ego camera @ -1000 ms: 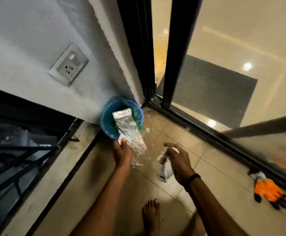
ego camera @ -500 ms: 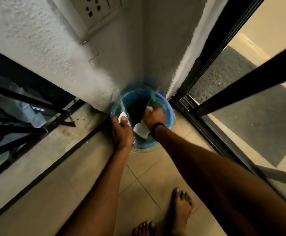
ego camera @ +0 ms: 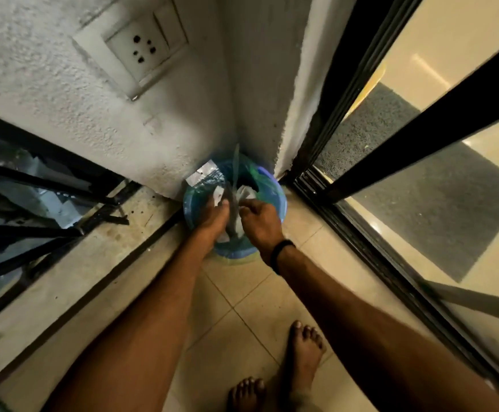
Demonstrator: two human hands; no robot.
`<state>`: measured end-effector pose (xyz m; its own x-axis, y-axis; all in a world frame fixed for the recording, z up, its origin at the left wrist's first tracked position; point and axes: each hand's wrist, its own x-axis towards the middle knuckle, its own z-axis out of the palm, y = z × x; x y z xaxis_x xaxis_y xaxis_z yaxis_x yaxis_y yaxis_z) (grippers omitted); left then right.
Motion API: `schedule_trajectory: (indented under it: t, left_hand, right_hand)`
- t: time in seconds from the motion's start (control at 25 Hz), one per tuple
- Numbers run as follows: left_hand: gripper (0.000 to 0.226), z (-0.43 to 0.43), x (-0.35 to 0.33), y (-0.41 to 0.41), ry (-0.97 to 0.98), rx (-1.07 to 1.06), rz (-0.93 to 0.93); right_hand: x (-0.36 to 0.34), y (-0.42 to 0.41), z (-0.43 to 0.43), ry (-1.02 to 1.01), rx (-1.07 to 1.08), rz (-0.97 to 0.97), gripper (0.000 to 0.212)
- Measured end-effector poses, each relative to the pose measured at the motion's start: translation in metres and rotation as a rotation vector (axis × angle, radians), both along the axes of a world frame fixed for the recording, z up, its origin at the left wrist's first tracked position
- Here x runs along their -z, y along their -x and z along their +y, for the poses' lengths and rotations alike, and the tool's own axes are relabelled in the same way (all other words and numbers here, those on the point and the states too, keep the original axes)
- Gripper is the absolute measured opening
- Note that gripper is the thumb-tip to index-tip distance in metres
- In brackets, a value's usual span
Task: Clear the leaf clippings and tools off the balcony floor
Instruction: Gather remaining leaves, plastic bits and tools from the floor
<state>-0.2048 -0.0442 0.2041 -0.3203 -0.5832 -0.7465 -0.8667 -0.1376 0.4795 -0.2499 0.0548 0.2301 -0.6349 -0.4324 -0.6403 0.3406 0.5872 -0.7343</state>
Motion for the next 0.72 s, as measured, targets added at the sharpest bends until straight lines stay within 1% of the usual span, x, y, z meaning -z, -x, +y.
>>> schedule_trajectory:
  t: [0.08,0.12,0.2,0.24,0.32,0.44,0.48,0.56,0.64,0.72]
  left_hand:
    - [0.055,0.01,-0.009,-0.005,0.235,0.187,-0.086]
    - [0.056,0.019,-0.016,-0.01,0.318,0.209,-0.075]
    - [0.048,0.041,-0.036,-0.02,0.413,0.204,0.018]
    - [0.043,0.056,-0.045,-0.027,0.434,0.249,0.064]
    - [0.039,0.102,-0.065,-0.042,0.402,0.411,0.101]
    - [0.039,0.171,-0.089,-0.074,0.321,0.67,0.075]
    - [0.041,0.202,-0.097,-0.081,0.301,0.776,0.074]
    - [0.046,0.264,-0.11,-0.093,0.265,0.906,0.061]
    - [0.048,0.328,-0.119,-0.104,0.252,1.007,0.088]
    - [0.048,0.396,-0.119,-0.12,0.22,1.168,0.13]
  right_hand:
    - [-0.006,-0.01,0.032,-0.043,0.029,0.071,0.03]
    - [-0.007,-0.015,0.051,-0.067,0.052,0.098,0.03]
    - [-0.017,-0.03,0.091,-0.105,0.125,0.104,0.028]
    - [-0.025,-0.04,0.113,-0.129,0.167,0.089,0.029]
    - [-0.045,-0.066,0.172,-0.197,0.32,0.014,0.029]
    - [-0.071,-0.114,0.257,-0.222,0.603,-0.128,0.028]
    - [-0.079,-0.131,0.291,-0.217,0.708,-0.147,0.028]
    - [-0.087,-0.162,0.352,-0.2,0.884,-0.171,0.027]
    - [-0.091,-0.189,0.417,-0.208,1.035,-0.179,0.024]
    - [-0.087,-0.222,0.489,-0.228,1.186,-0.185,0.02]
